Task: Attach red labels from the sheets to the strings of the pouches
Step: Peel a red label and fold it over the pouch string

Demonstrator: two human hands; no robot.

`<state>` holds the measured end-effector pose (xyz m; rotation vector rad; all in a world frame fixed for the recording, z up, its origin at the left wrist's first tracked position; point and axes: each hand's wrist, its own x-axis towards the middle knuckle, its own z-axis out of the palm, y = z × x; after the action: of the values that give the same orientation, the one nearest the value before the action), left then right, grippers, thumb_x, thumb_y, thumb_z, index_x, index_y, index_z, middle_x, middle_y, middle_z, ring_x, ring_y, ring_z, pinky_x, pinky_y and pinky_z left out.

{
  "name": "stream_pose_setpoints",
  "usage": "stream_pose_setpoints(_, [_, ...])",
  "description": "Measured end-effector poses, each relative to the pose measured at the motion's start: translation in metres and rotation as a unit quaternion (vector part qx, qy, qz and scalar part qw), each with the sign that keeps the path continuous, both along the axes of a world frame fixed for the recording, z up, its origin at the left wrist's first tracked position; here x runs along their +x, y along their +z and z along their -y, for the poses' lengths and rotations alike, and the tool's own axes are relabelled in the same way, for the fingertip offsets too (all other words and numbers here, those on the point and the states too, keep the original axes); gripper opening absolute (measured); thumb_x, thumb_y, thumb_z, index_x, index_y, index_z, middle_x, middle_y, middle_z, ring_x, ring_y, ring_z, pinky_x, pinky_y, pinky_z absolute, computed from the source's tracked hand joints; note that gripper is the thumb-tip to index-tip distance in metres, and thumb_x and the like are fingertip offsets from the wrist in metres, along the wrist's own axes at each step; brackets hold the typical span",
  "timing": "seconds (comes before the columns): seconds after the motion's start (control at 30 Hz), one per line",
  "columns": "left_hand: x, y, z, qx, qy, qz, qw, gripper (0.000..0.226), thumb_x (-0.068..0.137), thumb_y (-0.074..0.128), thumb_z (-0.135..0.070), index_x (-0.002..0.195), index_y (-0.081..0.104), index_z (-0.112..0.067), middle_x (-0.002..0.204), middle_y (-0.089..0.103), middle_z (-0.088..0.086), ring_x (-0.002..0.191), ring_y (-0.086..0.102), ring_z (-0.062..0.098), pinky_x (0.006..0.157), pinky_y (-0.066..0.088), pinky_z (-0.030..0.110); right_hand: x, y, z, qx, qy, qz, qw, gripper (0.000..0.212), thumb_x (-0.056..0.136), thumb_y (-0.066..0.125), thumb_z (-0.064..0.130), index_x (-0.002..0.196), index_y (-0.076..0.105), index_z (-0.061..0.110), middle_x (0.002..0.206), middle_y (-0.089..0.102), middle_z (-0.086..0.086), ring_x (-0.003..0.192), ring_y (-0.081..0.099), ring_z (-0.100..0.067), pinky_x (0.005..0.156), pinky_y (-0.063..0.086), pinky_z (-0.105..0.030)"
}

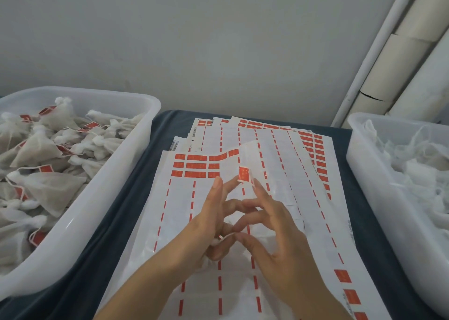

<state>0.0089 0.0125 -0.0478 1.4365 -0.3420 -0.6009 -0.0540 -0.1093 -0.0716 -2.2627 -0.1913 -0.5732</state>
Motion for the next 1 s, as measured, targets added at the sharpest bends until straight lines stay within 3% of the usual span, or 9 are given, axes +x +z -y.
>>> stream_pose_setpoints(0.1, [0.001,0.0,0.002,0.026,0.011,-0.017,0.999,0.063,0.046,0.02,-0.079,0.098,0.042,-0.052,0.093,0.056,-0.031,0.119,0.053,0.026,0.07,0.05,0.018,0.0,0.001,-0.001,0.002,0.006,-0.011,1.0,0.068,0.076,0.049,0.051,0.131,0.011,0.064,0.12,0.032,0.055,0.115,0.034,0.025,0.08,0.016,0.015])
stream_pose_setpoints(0.2, [0.001,-0.004,-0.003,0.063,0.012,-0.004,0.998,0.055,0.045,0.027,-0.085,0.091,0.046,-0.063,0.082,0.064,-0.029,0.084,0.068,0.014,0.061,0.052,0.019,-0.001,0.001,-0.001,-0.009,-0.008,0.014,1.0,0.063,0.078,0.049,0.047,0.132,0.018,0.057,0.109,0.049,0.042,0.114,0.038,0.023,0.082,0.016,0.014])
stream_pose_setpoints(0.27, [0.001,-0.006,-0.007,0.071,0.008,0.02,0.997,0.039,0.056,0.039,-0.08,0.086,0.054,-0.059,0.072,0.064,-0.021,0.057,0.061,0.003,0.053,0.047,0.015,-0.001,0.002,-0.001,-0.021,-0.015,0.033,0.999,0.061,0.08,0.049,0.043,0.133,0.02,0.05,0.111,0.056,0.024,0.115,0.042,0.015,0.087,0.014,0.013])
stream_pose_setpoints(0.33, [0.001,-0.007,-0.009,0.072,0.0,0.06,0.996,0.031,0.062,0.054,-0.067,0.087,0.056,-0.048,0.076,0.064,-0.017,0.05,0.054,0.0,0.052,0.043,0.013,0.0,0.003,0.001,-0.027,-0.027,0.044,0.998,0.063,0.081,0.052,0.038,0.136,0.023,0.045,0.106,0.058,0.02,0.111,0.042,0.019,0.085,0.015,0.013])
stream_pose_setpoints(0.47, [0.003,-0.006,-0.01,0.129,-0.016,0.154,0.979,0.027,0.066,0.062,-0.049,0.085,0.06,-0.029,0.062,0.062,-0.021,0.052,0.058,0.0,0.056,0.047,0.013,0.001,0.005,0.009,0.003,-0.051,0.048,0.998,0.073,0.078,0.063,0.025,0.134,0.021,0.046,0.085,0.053,0.032,0.093,0.052,0.018,0.079,0.025,0.011])
stream_pose_setpoints(0.53, [0.004,-0.005,-0.009,0.147,-0.032,0.171,0.974,0.006,0.077,0.065,-0.035,0.081,0.065,-0.03,0.064,0.064,-0.019,0.057,0.06,0.001,0.06,0.049,0.013,0.001,0.004,0.012,0.011,-0.055,0.054,0.997,0.064,0.079,0.065,0.024,0.127,0.031,0.05,0.081,0.054,0.031,0.09,0.053,0.017,0.077,0.027,0.011])
stream_pose_setpoints(0.6, [0.005,-0.007,-0.01,0.155,-0.029,0.188,0.969,0.01,0.082,0.064,-0.024,0.077,0.066,-0.033,0.063,0.064,-0.018,0.058,0.061,0.002,0.059,0.049,0.012,0.001,0.005,0.013,0.016,-0.059,0.051,0.997,0.059,0.076,0.063,0.024,0.123,0.037,0.046,0.081,0.054,0.03,0.09,0.053,0.019,0.075,0.026,0.012])
stream_pose_setpoints(0.9, [0.005,-0.009,-0.009,0.16,0.028,0.168,0.972,0.012,0.082,0.066,-0.028,0.071,0.067,-0.033,0.065,0.063,-0.024,0.066,0.059,-0.007,0.059,0.045,0.005,0.0,0.01,0.016,0.071,-0.085,0.017,0.994,0.047,0.072,0.061,0.033,0.114,0.043,0.044,0.074,0.059,0.036,0.092,0.053,0.019,0.074,0.028,0.011])
stream_pose_setpoints(1.0, [0.003,-0.008,-0.008,0.161,0.036,0.168,0.972,0.017,0.081,0.067,-0.029,0.066,0.068,-0.036,0.069,0.065,-0.023,0.072,0.059,-0.006,0.062,0.044,0.002,-0.001,0.013,0.014,0.098,-0.078,-0.007,0.992,0.046,0.072,0.061,0.035,0.113,0.043,0.044,0.091,0.058,0.043,0.092,0.055,0.016,0.074,0.031,0.01])
